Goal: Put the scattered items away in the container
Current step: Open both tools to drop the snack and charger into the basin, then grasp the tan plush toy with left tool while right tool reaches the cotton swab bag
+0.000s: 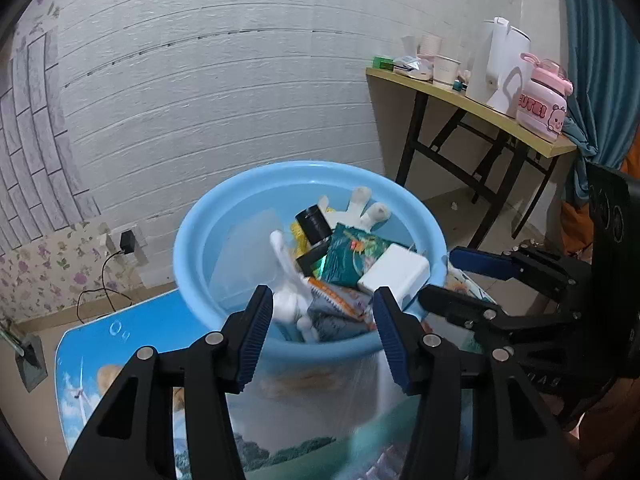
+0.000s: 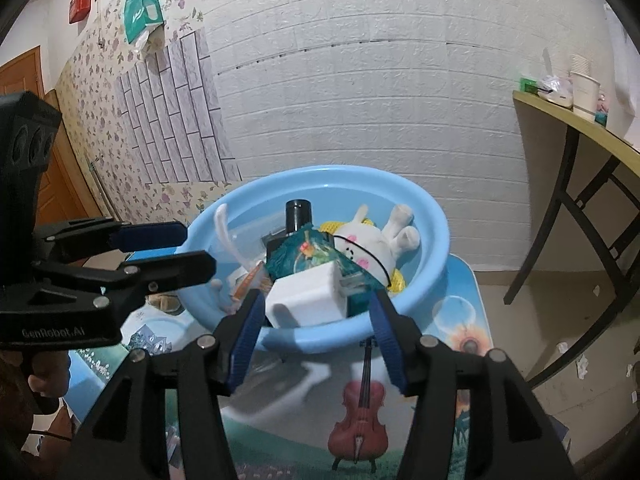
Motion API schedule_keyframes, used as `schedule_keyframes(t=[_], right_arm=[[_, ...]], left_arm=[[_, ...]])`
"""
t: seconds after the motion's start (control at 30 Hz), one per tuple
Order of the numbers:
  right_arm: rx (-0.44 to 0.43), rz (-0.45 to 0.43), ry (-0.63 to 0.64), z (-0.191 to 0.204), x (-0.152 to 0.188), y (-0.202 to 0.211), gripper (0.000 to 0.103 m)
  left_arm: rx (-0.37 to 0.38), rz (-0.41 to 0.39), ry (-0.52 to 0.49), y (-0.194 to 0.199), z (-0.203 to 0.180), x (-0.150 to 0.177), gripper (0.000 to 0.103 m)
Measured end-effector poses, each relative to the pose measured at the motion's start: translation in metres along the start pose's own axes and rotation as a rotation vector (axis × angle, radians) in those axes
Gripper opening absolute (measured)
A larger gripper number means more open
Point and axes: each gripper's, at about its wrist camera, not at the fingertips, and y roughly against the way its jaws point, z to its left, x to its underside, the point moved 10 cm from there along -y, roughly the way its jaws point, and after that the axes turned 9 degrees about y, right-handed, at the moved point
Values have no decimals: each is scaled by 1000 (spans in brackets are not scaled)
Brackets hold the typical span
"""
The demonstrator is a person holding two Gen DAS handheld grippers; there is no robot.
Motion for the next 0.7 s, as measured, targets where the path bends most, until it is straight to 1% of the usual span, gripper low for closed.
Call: schedule_keyframes(t=[0.27,0.53,0.7], right_arm=[[17,20,-5,7,13,8,54],[-12,73,1,27,35,1,54],[-30,104,16,41,43,-8,54]], left_arm=[[-49,11,61,18,31,27,52],[-120,48,143,27,77,65,52],[-154,61,184,28,100,78,54]])
